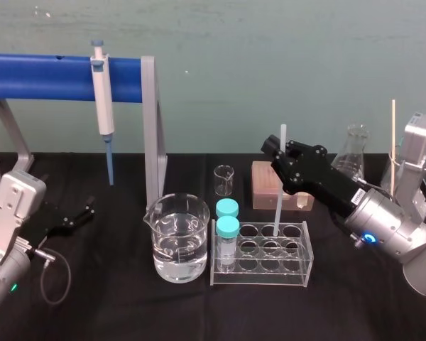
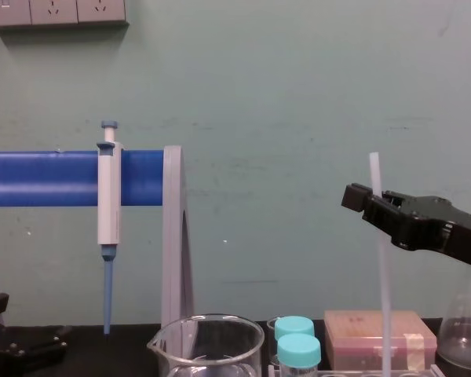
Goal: Pick up the stirring rod with one hand, then place it down.
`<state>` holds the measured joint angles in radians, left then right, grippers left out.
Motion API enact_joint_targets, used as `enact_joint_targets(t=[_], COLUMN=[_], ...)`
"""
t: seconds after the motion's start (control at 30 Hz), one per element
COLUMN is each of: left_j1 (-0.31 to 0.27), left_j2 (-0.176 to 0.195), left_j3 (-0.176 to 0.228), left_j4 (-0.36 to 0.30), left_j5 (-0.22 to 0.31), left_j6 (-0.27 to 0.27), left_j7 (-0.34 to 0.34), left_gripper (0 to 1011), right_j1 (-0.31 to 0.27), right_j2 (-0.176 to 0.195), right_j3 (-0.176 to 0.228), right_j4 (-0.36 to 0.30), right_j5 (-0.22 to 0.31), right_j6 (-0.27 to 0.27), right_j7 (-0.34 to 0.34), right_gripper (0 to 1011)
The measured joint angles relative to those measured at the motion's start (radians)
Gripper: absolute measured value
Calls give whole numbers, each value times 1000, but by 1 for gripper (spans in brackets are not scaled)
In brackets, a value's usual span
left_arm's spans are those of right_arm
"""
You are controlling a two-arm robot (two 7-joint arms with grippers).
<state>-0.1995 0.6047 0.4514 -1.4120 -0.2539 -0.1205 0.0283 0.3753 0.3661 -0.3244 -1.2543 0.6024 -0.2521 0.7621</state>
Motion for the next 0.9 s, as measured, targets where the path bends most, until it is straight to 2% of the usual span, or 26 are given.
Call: enact_joint_targets(t=[0.4, 0.9], left_j1=[0, 0], left_j2=[0, 0], left_j3=[0, 0], left_j4=[0, 0], left_j5=[0, 0], left_j6=[0, 0], left_j7=[0, 0], left_gripper=[1000, 1000], right_j1=[29, 22], right_j2=[-18, -16], right_j3=[-29, -46], right_j4=[50, 78], right_j5=[-7, -21], right_j6=[-59, -56], right_j7=[-18, -38], right_gripper=[67, 67])
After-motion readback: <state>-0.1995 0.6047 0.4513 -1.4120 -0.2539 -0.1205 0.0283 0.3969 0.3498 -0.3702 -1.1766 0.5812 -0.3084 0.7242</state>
